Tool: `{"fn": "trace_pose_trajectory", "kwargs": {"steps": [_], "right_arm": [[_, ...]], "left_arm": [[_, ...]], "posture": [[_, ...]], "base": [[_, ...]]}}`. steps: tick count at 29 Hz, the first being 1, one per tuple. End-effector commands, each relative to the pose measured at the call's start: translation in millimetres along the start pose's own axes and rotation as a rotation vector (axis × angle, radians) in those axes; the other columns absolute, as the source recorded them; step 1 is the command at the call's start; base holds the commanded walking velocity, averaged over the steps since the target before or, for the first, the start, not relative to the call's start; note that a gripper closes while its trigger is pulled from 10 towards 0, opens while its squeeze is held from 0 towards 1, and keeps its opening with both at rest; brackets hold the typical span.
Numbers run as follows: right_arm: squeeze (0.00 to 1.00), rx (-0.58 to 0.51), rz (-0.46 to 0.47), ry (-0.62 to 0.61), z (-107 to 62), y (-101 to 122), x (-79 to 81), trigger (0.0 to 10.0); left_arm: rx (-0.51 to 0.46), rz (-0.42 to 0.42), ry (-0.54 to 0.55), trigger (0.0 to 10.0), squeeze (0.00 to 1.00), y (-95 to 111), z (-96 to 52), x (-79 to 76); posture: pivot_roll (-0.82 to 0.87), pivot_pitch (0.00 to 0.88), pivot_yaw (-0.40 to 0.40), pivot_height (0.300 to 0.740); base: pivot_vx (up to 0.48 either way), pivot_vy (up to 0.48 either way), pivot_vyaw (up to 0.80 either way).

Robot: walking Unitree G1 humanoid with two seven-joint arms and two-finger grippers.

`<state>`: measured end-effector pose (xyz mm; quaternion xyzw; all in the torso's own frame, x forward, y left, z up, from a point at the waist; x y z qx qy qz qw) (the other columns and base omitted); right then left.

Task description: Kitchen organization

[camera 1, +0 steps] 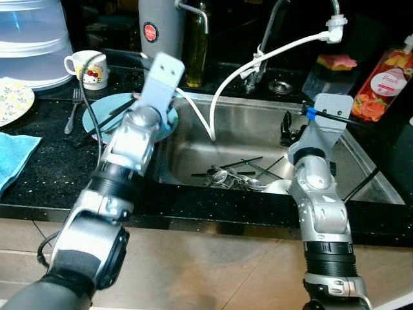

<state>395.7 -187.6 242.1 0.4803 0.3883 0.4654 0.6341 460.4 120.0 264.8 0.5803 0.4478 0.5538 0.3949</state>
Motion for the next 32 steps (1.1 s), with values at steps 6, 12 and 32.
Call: {"fn": "trace_pose_trajectory", "kwargs": {"steps": [6, 12, 32], "right_arm": [[0.0, 0.001, 0.001, 0.022, -4.1, 2, 3.6, 10.0], [0.0, -0.007, 0.015, 0.055, -0.3, 6, 19.0, 10.0], [0.0, 0.021, 0.027, 0.103, -10.7, -1, 37.9, 10.0]], "left_arm": [[0.169, -0.145, 0.094, 10.0, 0.0, -34, -1.8, 13.7], [0.233, -0.206, 0.165, 10.0, 0.0, -46, 4.8, 21.8], [0.292, -0.259, 0.221, 10.0, 0.0, -52, -4.2, 36.3]], "posture": [[0.17, 0.003, -0.074, 0.74], [0.17, 0.0, -0.076, 0.74], [0.16, 0.002, -0.069, 0.74]], "base": [[0.0, 0.0, 0.0], [0.0, 0.0, 0.0], [0.0, 0.0, 0.0]]}}
Point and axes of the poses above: a point about 5 cm out from each wrist's last joint towards the gripper, its own z axis pointing out of the wrist towards the gripper, its own y axis along the axis of the wrist's last joint, x = y × z, the point moved 6 cm from there along z, pointing out of the wrist towards the gripper, and after that the axes turned 4 degrees about -z, right-handed, at the moved point
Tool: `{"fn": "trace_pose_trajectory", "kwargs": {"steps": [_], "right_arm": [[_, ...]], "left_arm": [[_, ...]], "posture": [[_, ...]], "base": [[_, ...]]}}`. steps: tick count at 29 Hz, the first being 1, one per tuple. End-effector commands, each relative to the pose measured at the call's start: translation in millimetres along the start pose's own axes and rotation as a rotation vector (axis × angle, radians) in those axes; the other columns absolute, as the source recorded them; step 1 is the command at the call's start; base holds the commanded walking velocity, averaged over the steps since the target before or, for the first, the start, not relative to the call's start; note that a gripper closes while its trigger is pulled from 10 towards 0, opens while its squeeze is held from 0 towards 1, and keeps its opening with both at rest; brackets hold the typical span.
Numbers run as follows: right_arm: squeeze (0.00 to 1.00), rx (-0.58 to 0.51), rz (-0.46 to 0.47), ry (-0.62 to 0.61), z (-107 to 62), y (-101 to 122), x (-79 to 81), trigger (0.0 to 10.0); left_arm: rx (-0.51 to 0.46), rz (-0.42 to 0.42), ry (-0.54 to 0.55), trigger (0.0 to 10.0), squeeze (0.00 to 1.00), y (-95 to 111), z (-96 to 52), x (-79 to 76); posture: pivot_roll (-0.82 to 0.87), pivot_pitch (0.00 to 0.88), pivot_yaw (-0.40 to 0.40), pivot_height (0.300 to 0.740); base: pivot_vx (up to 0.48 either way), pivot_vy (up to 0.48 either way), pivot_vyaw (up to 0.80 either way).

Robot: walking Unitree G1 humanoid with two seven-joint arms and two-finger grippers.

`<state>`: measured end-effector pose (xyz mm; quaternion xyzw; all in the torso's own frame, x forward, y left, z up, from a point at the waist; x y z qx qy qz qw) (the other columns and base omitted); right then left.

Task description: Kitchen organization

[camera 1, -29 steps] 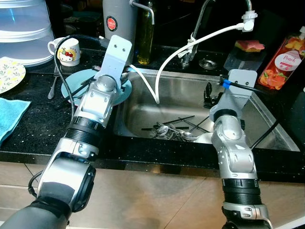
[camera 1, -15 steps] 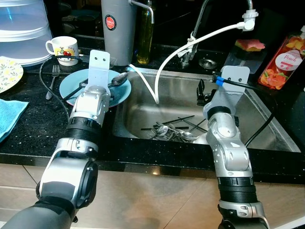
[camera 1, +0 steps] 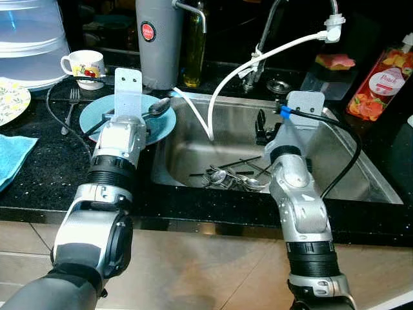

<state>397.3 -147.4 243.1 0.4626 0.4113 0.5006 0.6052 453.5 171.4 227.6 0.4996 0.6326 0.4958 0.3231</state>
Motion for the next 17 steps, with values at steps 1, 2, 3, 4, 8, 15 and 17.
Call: {"fn": "trace_pose_trajectory", "kwargs": {"steps": [1, 2, 3, 4, 8, 15, 17], "right_arm": [[0.0, 0.022, -0.01, 0.005, -3.3, -6, -0.9, 10.0], [0.0, 0.023, -0.02, 0.007, -3.2, -8, -3.8, 10.0], [0.0, 0.023, -0.02, 0.007, -3.2, -8, -3.8, 10.0], [0.0, 0.027, -0.024, 0.0, -2.4, -10, -6.1, 10.0], [0.0, 0.026, -0.005, -0.02, -1.5, -9, -6.4, 10.0], [0.0, 0.044, -0.014, 0.014, -4.9, -17, 0.6, 10.0], [0.0, 0.041, -0.017, 0.012, -4.3, -15, -0.2, 10.0]], "left_arm": [[0.016, 0.001, -0.013, 10.0, 0.0, -2, -3.8, -0.4], [-0.039, 0.031, -0.012, 10.0, 0.0, 6, -11.0, 1.8], [-0.039, 0.031, -0.012, 10.0, 0.0, 6, -11.0, 1.8], [-0.075, 0.049, -0.01, 10.0, 0.0, 9, -16.6, 4.1], [-0.162, 0.112, -0.037, 10.0, 0.0, 6, -20.9, 3.0], [-0.199, 0.133, -0.072, 10.0, 0.0, 2, -36.0, 6.6], [-0.159, 0.105, -0.059, 10.0, 0.0, 0, -33.3, 10.1]], "posture": [[0.17, 0.003, -0.066, 0.74], [0.2, 0.004, -0.059, 0.74], [0.2, 0.004, -0.059, 0.74], [0.19, 0.006, -0.058, 0.74], [0.2, 0.007, -0.058, 0.74], [0.21, 0.012, -0.061, 0.74], [0.2, 0.018, -0.063, 0.74]], "base": [[0.0, 0.0, 0.0], [0.0, 0.0, 0.0], [0.0, 0.0, 0.0], [0.0, 0.0, 0.0], [0.0, 0.0, 0.0], [0.0, 0.0, 0.0], [0.0, 0.0, 0.0]]}}
Point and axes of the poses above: a point about 5 cm out from each wrist's last joint towards the gripper, its own z axis pointing out of the wrist towards the gripper, its own y axis along the axis of the wrist's last joint, x = y × z, the point moved 6 cm from there along z, pointing out of the wrist towards the gripper, and after that the axes turned 4 degrees about -z, right-handed, at the moved point
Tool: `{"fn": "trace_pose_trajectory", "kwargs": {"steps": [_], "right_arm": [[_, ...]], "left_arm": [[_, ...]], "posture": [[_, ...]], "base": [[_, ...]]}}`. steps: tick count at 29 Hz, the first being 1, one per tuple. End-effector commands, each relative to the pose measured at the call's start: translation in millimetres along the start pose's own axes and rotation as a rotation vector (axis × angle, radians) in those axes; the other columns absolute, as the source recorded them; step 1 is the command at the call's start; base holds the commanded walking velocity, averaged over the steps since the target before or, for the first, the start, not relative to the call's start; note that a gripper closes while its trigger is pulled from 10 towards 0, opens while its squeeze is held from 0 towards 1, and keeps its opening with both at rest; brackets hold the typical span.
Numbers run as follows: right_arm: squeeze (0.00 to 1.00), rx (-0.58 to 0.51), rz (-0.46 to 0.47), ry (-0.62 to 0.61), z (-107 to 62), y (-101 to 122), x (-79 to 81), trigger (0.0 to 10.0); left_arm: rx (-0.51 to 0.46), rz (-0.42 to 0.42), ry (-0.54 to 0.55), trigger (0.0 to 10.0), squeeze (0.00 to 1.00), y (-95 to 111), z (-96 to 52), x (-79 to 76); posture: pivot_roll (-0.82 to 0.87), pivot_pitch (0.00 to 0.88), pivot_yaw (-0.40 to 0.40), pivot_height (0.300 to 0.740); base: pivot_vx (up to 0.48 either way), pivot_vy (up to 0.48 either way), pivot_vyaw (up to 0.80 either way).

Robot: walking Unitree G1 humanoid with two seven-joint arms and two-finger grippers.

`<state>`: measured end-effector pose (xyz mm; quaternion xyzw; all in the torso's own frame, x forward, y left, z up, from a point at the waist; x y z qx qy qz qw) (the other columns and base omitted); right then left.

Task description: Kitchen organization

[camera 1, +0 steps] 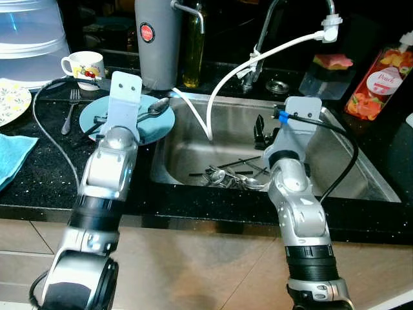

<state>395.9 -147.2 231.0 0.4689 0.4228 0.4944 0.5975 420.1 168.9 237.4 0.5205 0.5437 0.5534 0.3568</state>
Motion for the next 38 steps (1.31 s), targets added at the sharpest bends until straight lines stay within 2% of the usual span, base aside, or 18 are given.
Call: {"fn": "trace_pose_trajectory", "kwargs": {"steps": [1, 7, 10, 13, 17, 21, 23, 24, 25, 26, 27, 28, 32, 35, 36, 37, 38], "right_arm": [[0.0, 0.008, -0.012, 0.002, 0.4, -3, -1.1, 10.0], [0.0, 0.007, -0.014, -0.012, 0.3, -2, -5.8, 10.0], [0.0, 0.016, -0.015, -0.015, 0.0, -4, -8.3, 10.0], [0.0, 0.019, -0.022, -0.007, 0.3, -6, -5.2, 10.0], [0.0, 0.007, -0.007, -0.011, 1.0, 0, -3.8, 10.0], [0.0, 0.01, -0.005, -0.006, 0.9, -1, -0.7, 10.0], [0.0, 0.011, -0.005, 0.003, 0.0, -1, 0.6, 10.0], [0.0, 0.011, -0.005, 0.003, 0.0, -1, 0.6, 10.0], [0.0, 0.011, -0.007, 0.006, 0.0, -2, 1.0, 10.0], [0.0, 0.01, -0.011, 0.006, 0.1, -2, 0.4, 10.0], [0.0, 0.009, -0.013, 0.004, 0.2, -2, -0.2, 10.0], [0.0, 0.008, -0.008, -0.005, 0.4, -1, -1.7, 10.0], [0.0, 0.012, 0.007, -0.012, -0.1, -1, -0.4, 10.0], [0.0, 0.014, 0.001, 0.009, -1.4, -2, 3.4, 10.0], [0.0, 0.011, -0.006, 0.018, -1.1, -2, 4.2, 10.0], [0.0, 0.01, -0.005, 0.016, -0.4, -2, 3.9, 10.0], [0.0, 0.01, -0.004, 0.013, 0.1, -1, 3.6, 10.0]], "left_arm": [[0.035, -0.024, 0.016, 10.0, 0.0, 0, 1.4, 4.7], [0.096, -0.096, 0.091, 10.0, 0.0, -8, 2.3, 23.2], [0.129, -0.119, 0.09, 10.0, 0.0, -13, 0.4, 23.8], [0.162, -0.129, 0.073, 9.3, 0.0, -20, -2.2, 21.3], [0.236, -0.143, 0.048, 10.0, 0.0, -32, -2.3, 16.3], [0.242, -0.156, 0.034, 10.0, 0.0, -32, -1.1, 14.9], [0.237, -0.162, 0.04, 9.1, 0.0, -30, -0.8, 16.0], [0.237, -0.162, 0.04, 9.1, 0.0, -30, -0.8, 16.0], [0.241, -0.167, 0.043, 4.8, 0.0, -31, -0.4, 16.8], [0.262, -0.184, 0.047, 2.9, 0.0, -33, 0.5, 18.5], [0.278, -0.196, 0.048, 2.9, 0.0, -36, 1.0, 19.4], [0.308, -0.221, 0.052, 0.0, 0.0, -40, 1.4, 20.3], [0.396, -0.314, 0.045, 0.0, 0.0, -52, 0.6, 19.3], [0.395, -0.319, 0.049, 0.0, 0.0, -52, 1.3, 20.5], [0.365, -0.303, 0.05, 0.0, 0.0, -47, 3.0, 21.8], [0.336, -0.278, 0.042, 3.7, 0.0, -41, 3.7, 21.2], [0.316, -0.26, 0.035, 3.7, 0.0, -38, 4.2, 20.5]], "posture": [[0.2, 0.018, -0.063, 0.74], [0.19, 0.03, -0.064, 0.74], [0.21, 0.035, -0.078, 0.74], [0.2, 0.034, -0.065, 0.74], [0.2, 0.038, -0.067, 0.74], [0.2, 0.04, -0.072, 0.74], [0.2, 0.04, -0.072, 0.74], [0.2, 0.04, -0.072, 0.74], [0.2, 0.039, -0.067, 0.74], [0.19, 0.037, -0.058, 0.74], [0.19, 0.038, -0.057, 0.74], [0.19, 0.041, -0.059, 0.74], [0.19, 0.044, -0.069, 0.74], [0.2, 0.042, -0.066, 0.74], [0.2, 0.044, -0.068, 0.74], [0.2, 0.046, -0.071, 0.74], [0.2, 0.046, -0.071, 0.74]], "base": [[0.0, 0.0, 0.0], [0.0, 0.0, 0.0], [0.0, 0.0, 0.0], [0.0, 0.0, 0.0], [0.0, 0.0, 0.0], [0.0, 0.0, 0.0], [0.0, 0.0, 0.0], [0.0, 0.0, 0.0], [0.0, 0.0, 0.0], [0.0, 0.0, 0.0], [0.0, 0.0, 0.0], [0.0, 0.0, 0.0], [0.0, 0.0, 0.0], [0.0, 0.0, 0.0], [0.0, 0.0, 0.0], [0.0, 0.0, 0.0], [0.0, 0.0, 0.0]]}}
Point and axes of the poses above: a point about 5 cm out from each wrist's last joint towards the gripper, its own z axis pointing out of the wrist towards the gripper, its own y axis along the axis of the wrist's last joint, x = y × z, the point moved 6 cm from there along z, pointing out of the wrist towards the gripper, and after that the axes turned 4 degrees about -z, right-handed, at the moved point
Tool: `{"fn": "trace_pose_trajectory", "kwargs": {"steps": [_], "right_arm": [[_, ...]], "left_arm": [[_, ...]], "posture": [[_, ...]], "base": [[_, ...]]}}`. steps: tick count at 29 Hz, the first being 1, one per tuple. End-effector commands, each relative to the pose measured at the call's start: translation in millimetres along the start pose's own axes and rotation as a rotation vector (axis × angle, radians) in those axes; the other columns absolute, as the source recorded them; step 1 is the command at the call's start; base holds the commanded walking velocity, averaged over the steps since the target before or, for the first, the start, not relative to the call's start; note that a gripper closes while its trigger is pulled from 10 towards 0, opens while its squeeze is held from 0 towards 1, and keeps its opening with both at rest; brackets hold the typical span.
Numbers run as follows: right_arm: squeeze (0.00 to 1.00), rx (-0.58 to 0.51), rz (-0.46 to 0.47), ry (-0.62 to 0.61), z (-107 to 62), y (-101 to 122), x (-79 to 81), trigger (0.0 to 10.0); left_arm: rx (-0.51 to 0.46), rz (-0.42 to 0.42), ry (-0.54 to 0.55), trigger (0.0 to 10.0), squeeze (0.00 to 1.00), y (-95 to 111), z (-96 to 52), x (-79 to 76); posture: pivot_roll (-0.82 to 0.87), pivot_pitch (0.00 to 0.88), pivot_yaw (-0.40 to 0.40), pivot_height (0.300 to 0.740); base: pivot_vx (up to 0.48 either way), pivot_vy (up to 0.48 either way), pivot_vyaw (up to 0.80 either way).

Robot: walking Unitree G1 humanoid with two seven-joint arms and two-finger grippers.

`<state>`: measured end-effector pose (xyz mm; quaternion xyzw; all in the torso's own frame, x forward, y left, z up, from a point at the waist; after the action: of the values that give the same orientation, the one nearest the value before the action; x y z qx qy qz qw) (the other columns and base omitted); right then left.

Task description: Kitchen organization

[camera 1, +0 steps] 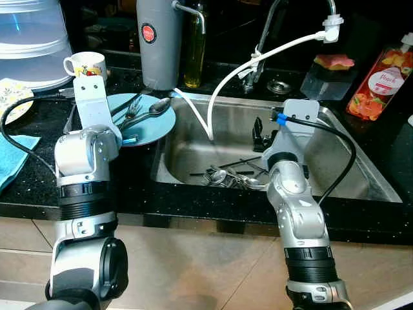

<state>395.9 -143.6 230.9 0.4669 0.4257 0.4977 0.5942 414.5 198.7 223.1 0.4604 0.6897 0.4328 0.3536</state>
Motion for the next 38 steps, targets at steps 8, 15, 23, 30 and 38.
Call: {"fn": "trace_pose_trajectory", "kwargs": {"steps": [8, 15, 23, 30, 38], "right_arm": [[0.0, 0.001, 0.002, 0.005, 3.1, 2, 3.3, 10.0], [0.0, 0.008, 0.007, 0.002, 1.7, 1, 4.0, 10.0], [0.0, 0.004, 0.016, -0.002, 1.9, 2, 4.6, 10.0], [0.0, 0.007, 0.007, 0.021, 0.0, 0, 10.1, 10.0], [0.0, 0.009, 0.004, 0.018, -0.7, -2, 8.3, 10.0]], "left_arm": [[-0.045, 0.135, 0.04, 10.0, 1.0, 1, 4.9, 1.6], [0.009, 0.145, 0.044, 10.0, 1.0, -8, 7.4, 4.4], [-0.061, 0.165, 0.008, 10.0, 0.0, 4, 6.4, -3.8], [-0.095, 0.147, -0.034, 10.0, 0.0, 11, 3.8, -11.7], [-0.016, 0.12, -0.098, 9.9, 0.0, -5, 5.5, -21.0]], "posture": [[0.2, 0.041, -0.069, 0.74], [0.2, 0.04, -0.077, 0.74], [0.2, 0.04, -0.071, 0.74], [0.19, 0.039, -0.067, 0.74], [0.2, 0.03, -0.061, 0.74]], "base": [[0.0, 0.0, 0.0], [0.0, 0.0, 0.0], [0.0, 0.0, 0.0], [0.0, 0.0, 0.0], [0.0, 0.0, 0.0]]}}
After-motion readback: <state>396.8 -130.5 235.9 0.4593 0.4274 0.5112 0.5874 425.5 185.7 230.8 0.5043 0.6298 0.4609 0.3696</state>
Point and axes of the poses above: a point about 5 cm out from each wrist's last joint towards the gripper, its own z axis pointing out of the wrist towards the gripper, its own y axis along the axis of the wrist's last joint, x = y × z, the point moved 6 cm from there along z, pointing out of the wrist towards the gripper, and after that the axes turned 4 degrees about -z, right-handed, at the moved point
